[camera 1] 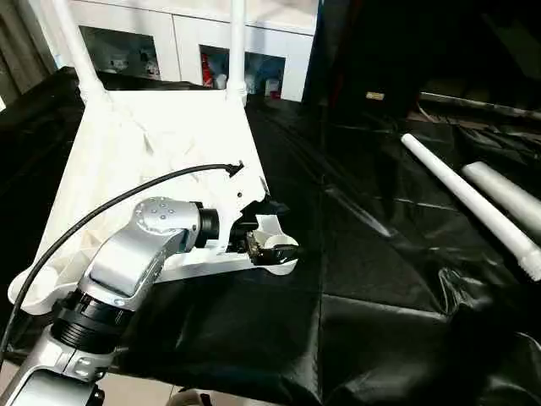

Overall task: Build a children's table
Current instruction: Pick table leg

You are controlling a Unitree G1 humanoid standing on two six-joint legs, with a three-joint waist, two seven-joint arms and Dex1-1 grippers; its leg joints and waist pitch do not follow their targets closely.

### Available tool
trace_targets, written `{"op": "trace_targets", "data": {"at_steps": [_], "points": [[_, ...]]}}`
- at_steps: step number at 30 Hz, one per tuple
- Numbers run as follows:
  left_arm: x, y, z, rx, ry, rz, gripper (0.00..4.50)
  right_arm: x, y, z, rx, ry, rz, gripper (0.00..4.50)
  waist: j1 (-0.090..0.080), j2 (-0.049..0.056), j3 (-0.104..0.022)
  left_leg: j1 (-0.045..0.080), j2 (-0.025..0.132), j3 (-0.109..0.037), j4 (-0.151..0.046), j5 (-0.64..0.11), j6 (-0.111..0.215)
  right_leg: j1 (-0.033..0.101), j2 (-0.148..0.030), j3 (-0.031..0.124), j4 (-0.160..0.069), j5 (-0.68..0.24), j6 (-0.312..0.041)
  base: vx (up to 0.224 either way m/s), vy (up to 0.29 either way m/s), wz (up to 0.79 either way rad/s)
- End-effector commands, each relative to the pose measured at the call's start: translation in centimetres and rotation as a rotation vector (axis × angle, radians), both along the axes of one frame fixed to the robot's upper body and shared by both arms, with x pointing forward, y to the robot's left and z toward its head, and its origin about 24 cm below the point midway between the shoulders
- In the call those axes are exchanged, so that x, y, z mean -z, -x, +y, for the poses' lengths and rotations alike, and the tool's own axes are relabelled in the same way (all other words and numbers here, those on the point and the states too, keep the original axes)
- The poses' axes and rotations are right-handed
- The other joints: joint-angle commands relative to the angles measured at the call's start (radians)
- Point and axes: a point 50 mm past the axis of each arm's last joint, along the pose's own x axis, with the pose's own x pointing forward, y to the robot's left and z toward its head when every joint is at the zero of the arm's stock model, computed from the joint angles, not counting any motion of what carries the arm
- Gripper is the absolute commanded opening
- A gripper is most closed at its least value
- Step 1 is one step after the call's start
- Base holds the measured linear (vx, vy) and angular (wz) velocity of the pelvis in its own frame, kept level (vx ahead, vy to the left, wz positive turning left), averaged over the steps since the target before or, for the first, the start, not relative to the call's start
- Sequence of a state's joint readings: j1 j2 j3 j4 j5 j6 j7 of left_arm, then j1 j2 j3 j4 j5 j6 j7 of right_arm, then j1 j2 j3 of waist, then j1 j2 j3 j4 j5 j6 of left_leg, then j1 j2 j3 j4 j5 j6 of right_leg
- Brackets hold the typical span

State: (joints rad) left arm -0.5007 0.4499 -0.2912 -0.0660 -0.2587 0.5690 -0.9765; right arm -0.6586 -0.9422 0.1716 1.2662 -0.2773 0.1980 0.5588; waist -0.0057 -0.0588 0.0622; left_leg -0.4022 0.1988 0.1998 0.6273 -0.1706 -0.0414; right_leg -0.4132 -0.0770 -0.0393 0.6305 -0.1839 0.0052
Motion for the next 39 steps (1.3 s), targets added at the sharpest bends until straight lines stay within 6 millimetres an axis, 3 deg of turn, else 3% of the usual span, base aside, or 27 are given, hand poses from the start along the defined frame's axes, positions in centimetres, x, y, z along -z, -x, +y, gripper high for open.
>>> {"op": "trace_targets", "data": {"at_steps": [1,9,17,20,23,24,28,34,35,37,39], "points": [[0.0,0.1,-0.3,0.014,-0.010,-0.009,4.50,0.3,0.3,0.0,0.000,-0.033,0.006,1.83,-0.001,-0.014,-0.067,0.026,0.025,-0.013,-0.058,-0.341,0.000,0.029,-0.038,0.022,-0.095,-0.389,-0.191,0.000,0.000,0.00],[0.0,0.2,-0.3,0.019,-0.011,-0.007,4.50,2.4,-0.3,2.1,-0.056,-0.150,0.036,1.83,-0.006,-0.012,-0.068,0.023,0.025,-0.015,-0.060,-0.352,0.000,0.031,-0.040,0.019,-0.096,-0.396,-0.191,0.000,0.000,0.00],[0.0,0.3,-0.4,0.020,-0.011,-0.009,4.50,2.2,-2.0,4.1,-0.123,-0.254,0.008,1.83,-0.013,-0.011,-0.068,0.020,0.025,-0.017,-0.061,-0.348,0.004,0.032,-0.042,0.019,-0.097,-0.419,-0.186,0.000,0.000,0.00],[0.0,0.3,-0.4,0.020,-0.011,-0.009,4.50,2.4,-2.6,5.1,-0.152,-0.263,0.012,1.83,-0.012,-0.010,-0.068,0.026,0.026,-0.016,-0.059,-0.359,-0.001,0.027,-0.042,0.019,-0.100,-0.429,-0.186,0.000,0.000,0.00],[0.0,0.3,-0.3,0.019,-0.012,-0.010,4.50,2.4,-3.4,6.1,-0.174,-0.285,0.001,1.83,-0.012,-0.009,-0.068,0.024,0.026,-0.017,-0.062,-0.352,-0.003,0.029,-0.042,0.020,-0.096,-0.413,-0.192,0.000,0.000,0.00],[0.0,0.2,-0.3,0.017,-0.013,-0.011,4.50,2.3,-3.9,6.7,-0.188,-0.305,-0.006,1.83,-0.012,-0.014,-0.069,0.023,0.026,-0.017,-0.063,-0.350,-0.002,0.030,-0.042,0.019,-0.096,-0.412,-0.190,0.000,0.000,0.00],[-0.1,0.2,-0.2,0.011,-0.016,-0.014,4.50,2.2,-4.6,7.7,-0.215,-0.313,-0.011,1.83,-0.008,-0.010,-0.069,0.026,0.027,-0.015,-0.063,-0.331,0.000,0.030,-0.043,0.023,-0.094,-0.388,-0.197,0.000,0.000,0.00],[-0.3,0.2,0.0,0.003,-0.016,-0.021,4.50,0.1,-6.0,8.0,-0.210,-0.281,-0.122,1.82,0.000,-0.009,-0.070,0.026,0.028,-0.013,-0.064,-0.297,-0.001,0.032,-0.044,0.026,-0.088,-0.346,-0.206,0.000,0.000,0.00],[-0.4,0.0,0.1,-0.007,-0.011,-0.028,4.50,-0.9,-6.6,8.1,-0.189,-0.299,-0.186,1.82,0.000,-0.005,-0.070,0.026,0.027,-0.014,-0.065,-0.296,-0.004,0.034,-0.044,0.026,-0.087,-0.345,-0.205,0.000,0.000,0.00],[-0.7,-0.2,0.0,-0.021,0.004,-0.043,4.50,-3.8,-8.1,8.7,-0.163,-0.397,-0.345,1.82,-0.001,-0.007,-0.072,0.026,0.026,-0.012,-0.064,-0.300,-0.005,0.036,-0.040,0.026,-0.086,-0.330,-0.204,0.000,0.000,0.00],[-0.7,-0.3,0.0,-0.023,0.010,-0.046,4.50,-4.5,-8.4,9.0,-0.165,-0.427,-0.375,1.82,0.000,-0.006,-0.072,0.024,0.026,-0.013,-0.065,-0.293,-0.005,0.037,-0.039,0.026,-0.082,-0.317,-0.200,0.000,0.000,0.00]]}}
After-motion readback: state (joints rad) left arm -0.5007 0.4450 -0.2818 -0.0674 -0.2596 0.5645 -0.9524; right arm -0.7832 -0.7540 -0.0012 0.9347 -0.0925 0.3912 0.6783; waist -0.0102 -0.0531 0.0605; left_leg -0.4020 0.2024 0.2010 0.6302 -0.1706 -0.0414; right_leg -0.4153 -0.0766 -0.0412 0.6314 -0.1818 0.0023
